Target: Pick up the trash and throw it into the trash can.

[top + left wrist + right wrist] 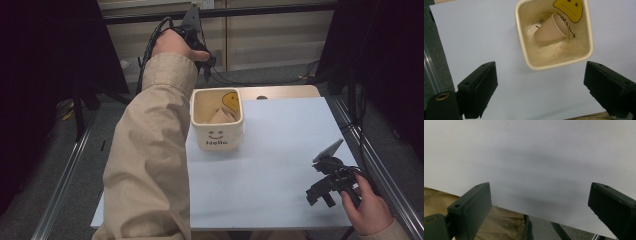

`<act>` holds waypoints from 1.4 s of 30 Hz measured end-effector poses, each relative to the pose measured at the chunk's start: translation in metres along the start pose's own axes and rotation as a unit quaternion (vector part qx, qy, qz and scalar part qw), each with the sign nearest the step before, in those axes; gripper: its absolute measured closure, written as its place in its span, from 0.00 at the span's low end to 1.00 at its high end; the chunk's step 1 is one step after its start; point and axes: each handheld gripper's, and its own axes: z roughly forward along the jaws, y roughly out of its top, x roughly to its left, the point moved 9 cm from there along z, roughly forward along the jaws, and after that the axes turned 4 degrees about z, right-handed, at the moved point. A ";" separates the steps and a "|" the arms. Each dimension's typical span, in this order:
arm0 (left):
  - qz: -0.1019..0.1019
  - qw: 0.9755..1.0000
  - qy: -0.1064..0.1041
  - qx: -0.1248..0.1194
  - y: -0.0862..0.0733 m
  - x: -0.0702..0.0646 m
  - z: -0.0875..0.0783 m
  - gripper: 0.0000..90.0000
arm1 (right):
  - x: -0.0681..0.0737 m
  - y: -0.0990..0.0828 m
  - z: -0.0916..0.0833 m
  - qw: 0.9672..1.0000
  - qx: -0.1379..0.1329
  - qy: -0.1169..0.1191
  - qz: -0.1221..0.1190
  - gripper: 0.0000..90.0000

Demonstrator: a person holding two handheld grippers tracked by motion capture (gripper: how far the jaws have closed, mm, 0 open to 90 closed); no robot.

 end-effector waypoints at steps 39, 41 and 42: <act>-0.053 0.999 0.002 0.008 -0.076 0.085 0.019 0.11 | -0.001 -0.001 0.001 1.000 0.007 -0.008 -0.002 0.05; -0.052 0.999 0.002 0.005 -0.083 0.089 0.029 0.11 | -0.001 -0.001 0.001 1.000 0.006 -0.007 -0.007 0.05; -0.054 0.999 0.002 0.004 -0.085 0.090 0.033 0.11 | -0.001 -0.001 0.001 1.000 0.007 -0.008 -0.006 0.05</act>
